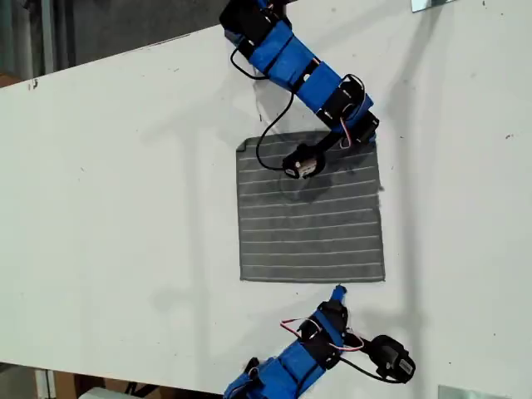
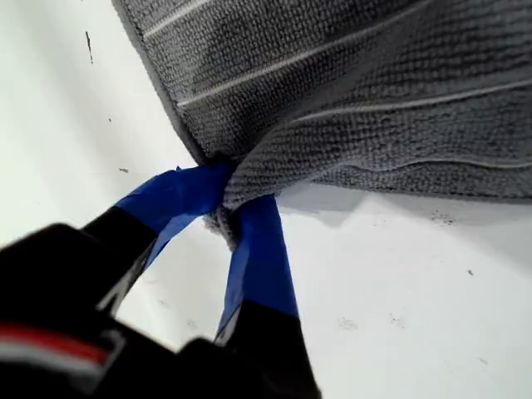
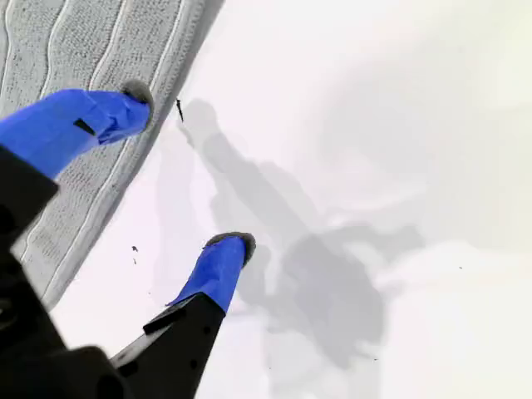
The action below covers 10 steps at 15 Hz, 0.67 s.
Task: Grasp corners of a square towel and fold twice.
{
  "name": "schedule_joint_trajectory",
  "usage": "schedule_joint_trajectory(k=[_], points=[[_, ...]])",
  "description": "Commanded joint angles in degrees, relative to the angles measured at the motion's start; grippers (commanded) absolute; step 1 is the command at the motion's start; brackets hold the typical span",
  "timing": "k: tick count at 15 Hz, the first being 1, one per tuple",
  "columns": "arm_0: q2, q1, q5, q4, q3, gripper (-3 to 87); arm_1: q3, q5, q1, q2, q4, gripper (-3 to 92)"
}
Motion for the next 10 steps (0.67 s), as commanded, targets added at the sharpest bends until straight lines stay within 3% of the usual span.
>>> schedule_joint_trajectory(k=[1,3,5,6,10], points=[[-2.5,1.7,-0.5,4.7,-10.2,34.7,-0.4,-0.6,0.8,-0.1,0.9,-0.2],[-9.2,0.4,6.8,-0.4,-17.1,35.0,-0.5,-0.6,0.6,-0.1,1.1,-0.2],[-21.4,-1.0,11.4,1.5,-33.0,33.8,-0.5,-0.6,0.5,-0.3,1.3,-0.2],[-25.5,-1.5,12.6,2.3,-39.0,34.1,-0.5,-0.6,0.5,-0.4,1.3,-0.2],[-28.2,-1.8,14.0,-3.9,-40.9,34.7,-0.6,-0.4,0.3,-1.3,1.8,-0.2]])
